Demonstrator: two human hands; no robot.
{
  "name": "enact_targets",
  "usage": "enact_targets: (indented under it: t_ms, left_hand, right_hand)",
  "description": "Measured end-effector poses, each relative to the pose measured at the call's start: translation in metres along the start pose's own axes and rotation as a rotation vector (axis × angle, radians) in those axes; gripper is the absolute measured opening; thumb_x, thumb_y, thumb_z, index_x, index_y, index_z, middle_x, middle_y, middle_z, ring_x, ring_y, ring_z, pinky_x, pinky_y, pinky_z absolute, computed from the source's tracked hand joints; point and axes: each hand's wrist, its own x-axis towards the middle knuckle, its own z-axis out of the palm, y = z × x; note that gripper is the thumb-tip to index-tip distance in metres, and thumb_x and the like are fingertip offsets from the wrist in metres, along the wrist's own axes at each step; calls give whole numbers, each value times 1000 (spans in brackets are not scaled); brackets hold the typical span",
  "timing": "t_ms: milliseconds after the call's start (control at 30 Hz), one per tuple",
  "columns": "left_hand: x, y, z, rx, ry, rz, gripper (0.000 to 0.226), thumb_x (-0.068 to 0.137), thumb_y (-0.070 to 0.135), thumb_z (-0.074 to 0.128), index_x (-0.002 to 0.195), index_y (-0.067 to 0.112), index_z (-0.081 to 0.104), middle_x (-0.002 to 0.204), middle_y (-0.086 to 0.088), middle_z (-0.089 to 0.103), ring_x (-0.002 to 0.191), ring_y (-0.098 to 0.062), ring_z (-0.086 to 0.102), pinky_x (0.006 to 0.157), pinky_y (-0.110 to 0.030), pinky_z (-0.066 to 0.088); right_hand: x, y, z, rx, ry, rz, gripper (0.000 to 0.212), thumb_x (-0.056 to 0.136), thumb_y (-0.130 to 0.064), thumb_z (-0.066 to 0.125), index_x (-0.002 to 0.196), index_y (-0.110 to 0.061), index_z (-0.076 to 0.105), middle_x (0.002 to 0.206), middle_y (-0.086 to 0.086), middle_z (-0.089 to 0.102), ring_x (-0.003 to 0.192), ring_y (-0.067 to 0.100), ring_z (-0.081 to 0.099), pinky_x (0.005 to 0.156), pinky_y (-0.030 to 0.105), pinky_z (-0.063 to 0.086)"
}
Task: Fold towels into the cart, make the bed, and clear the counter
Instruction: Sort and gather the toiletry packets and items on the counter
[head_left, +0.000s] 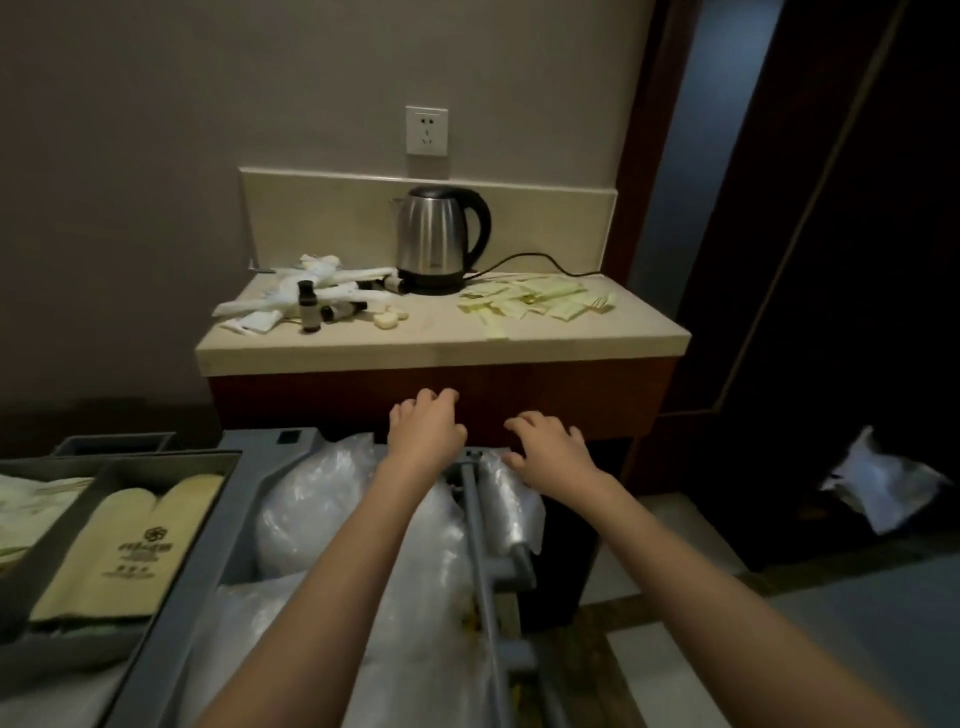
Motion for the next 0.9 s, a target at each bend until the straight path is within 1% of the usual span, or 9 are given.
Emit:
enact_targets:
  t_ms: [267, 467, 533, 600, 733, 800, 900]
  left_hand:
    - [52, 53, 30, -24, 0, 34, 48, 96, 24, 44, 143, 18, 33, 142, -9, 40, 130, -30, 39, 112, -41, 26]
    - [116, 89, 52, 17, 11, 8, 46, 95, 24, 45, 140, 17, 37, 138, -11, 44, 127, -32, 42, 108, -41, 29]
    - [146, 109, 58, -1, 75, -13, 44, 94, 23, 45, 136, 15, 41, 134, -12, 47, 123, -32, 45, 104, -39, 32]
    - [179, 128, 68, -37, 128, -35, 41, 93, 21, 45, 134, 15, 43, 132, -11, 49, 121, -31, 46, 102, -37, 33]
    - [238, 152, 88, -104, 242, -93, 41, 96, 20, 44, 137, 16, 43, 134, -8, 49, 120, -27, 47, 102, -35, 33]
    - [258, 159, 90, -122, 276, -132, 40, 96, 22, 45, 136, 16, 45, 133, -7, 50, 118, -25, 48, 102, -35, 34]
    - [284, 170, 87, -87, 259, -153, 40, 96, 25, 47, 136, 19, 45, 135, -5, 50, 119, -22, 48, 102, -34, 36]
  right_hand:
    - [34, 74, -27, 14, 49, 44, 48, 99, -34, 43, 144, -22, 32, 149, -1, 32, 139, 21, 24, 114, 52, 14]
    - [102, 131, -28, 39, 74, -22, 46, 99, -34, 44, 142, -21, 36, 148, -2, 36, 139, 19, 25, 115, 48, 16]
    - [137, 151, -27, 31, 91, -65, 46, 98, -34, 45, 141, -20, 37, 146, -2, 39, 137, 17, 28, 115, 46, 20]
    - [180, 169, -29, 39, 150, -139, 44, 98, -32, 46, 140, -20, 40, 144, -3, 42, 135, 16, 32, 113, 42, 25]
    - [249, 204, -40, 30, 230, -308, 39, 98, -28, 44, 137, -22, 43, 140, -6, 45, 131, 13, 35, 111, 35, 26]
    - [270, 222, -46, 24, 252, -370, 38, 99, -29, 43, 136, -22, 44, 139, -7, 47, 130, 12, 36, 110, 34, 25]
    - [301, 246, -58, 26, 245, -408, 39, 98, -27, 45, 136, -21, 45, 140, -6, 46, 131, 13, 36, 110, 32, 24]
